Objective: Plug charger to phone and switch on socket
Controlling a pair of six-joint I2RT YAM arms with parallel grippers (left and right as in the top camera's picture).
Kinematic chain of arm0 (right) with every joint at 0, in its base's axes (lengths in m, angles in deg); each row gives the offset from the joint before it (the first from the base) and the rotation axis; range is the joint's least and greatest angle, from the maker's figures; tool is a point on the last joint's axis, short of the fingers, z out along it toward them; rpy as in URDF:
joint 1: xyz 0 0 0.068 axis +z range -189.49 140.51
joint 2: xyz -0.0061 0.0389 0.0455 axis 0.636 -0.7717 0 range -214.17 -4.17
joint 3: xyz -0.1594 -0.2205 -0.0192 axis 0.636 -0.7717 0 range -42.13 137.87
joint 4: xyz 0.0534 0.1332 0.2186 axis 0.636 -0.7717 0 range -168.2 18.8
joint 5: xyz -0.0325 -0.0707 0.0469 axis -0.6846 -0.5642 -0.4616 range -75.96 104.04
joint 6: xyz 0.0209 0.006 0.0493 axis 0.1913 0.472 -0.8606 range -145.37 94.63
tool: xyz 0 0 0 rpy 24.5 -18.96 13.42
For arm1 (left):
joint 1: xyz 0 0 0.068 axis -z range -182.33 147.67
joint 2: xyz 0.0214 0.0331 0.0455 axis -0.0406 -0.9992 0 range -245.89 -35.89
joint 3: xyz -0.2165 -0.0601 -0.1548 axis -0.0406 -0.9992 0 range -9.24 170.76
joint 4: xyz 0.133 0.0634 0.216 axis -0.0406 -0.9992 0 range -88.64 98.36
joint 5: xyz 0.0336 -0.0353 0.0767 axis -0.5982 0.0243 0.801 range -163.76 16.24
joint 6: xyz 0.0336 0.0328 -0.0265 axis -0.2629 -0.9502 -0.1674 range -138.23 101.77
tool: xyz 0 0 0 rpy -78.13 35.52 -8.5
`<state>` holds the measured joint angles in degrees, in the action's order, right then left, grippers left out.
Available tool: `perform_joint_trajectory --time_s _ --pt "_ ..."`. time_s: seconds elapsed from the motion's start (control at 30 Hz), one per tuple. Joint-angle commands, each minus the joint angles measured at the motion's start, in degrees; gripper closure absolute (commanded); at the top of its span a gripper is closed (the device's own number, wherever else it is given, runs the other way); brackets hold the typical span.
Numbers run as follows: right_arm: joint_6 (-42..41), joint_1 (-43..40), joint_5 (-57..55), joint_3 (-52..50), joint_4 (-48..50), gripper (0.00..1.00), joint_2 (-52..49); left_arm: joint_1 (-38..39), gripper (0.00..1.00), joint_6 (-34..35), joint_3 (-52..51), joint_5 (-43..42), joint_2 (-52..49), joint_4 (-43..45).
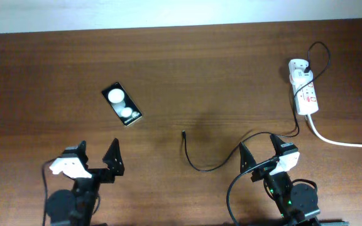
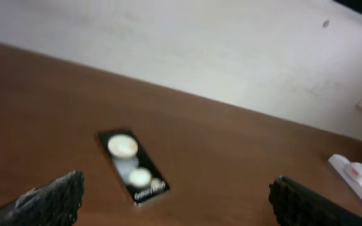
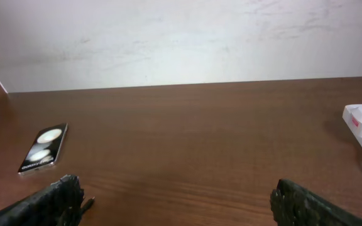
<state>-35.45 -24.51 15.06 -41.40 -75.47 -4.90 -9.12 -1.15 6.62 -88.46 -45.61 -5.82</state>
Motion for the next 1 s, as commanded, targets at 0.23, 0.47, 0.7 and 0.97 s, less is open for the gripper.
perform_joint_trajectory --time_s 0.23,0.47,0.7,0.97 --pt "0.7 -0.4 0.5 -0.4 -0.2 0.01 0.5 15.7 0.01 -6.8 33.6 20.3 -39.1 -14.8" --pt "0.7 -0.4 0.5 -0.4 -0.2 0.01 0.5 29.5 0.01 -6.9 35.7 31.4 -55.9 -14.0" --pt "0.7 -0.4 0.5 -0.4 -0.2 0.01 0.5 29.5 0.01 -6.2 35.7 29.9 -57.7 -13.4" --pt "0.7 -0.4 0.5 -0.4 -0.2 0.01 0.5 23.1 0.01 13.0 60.7 31.2 -79.0 -34.6"
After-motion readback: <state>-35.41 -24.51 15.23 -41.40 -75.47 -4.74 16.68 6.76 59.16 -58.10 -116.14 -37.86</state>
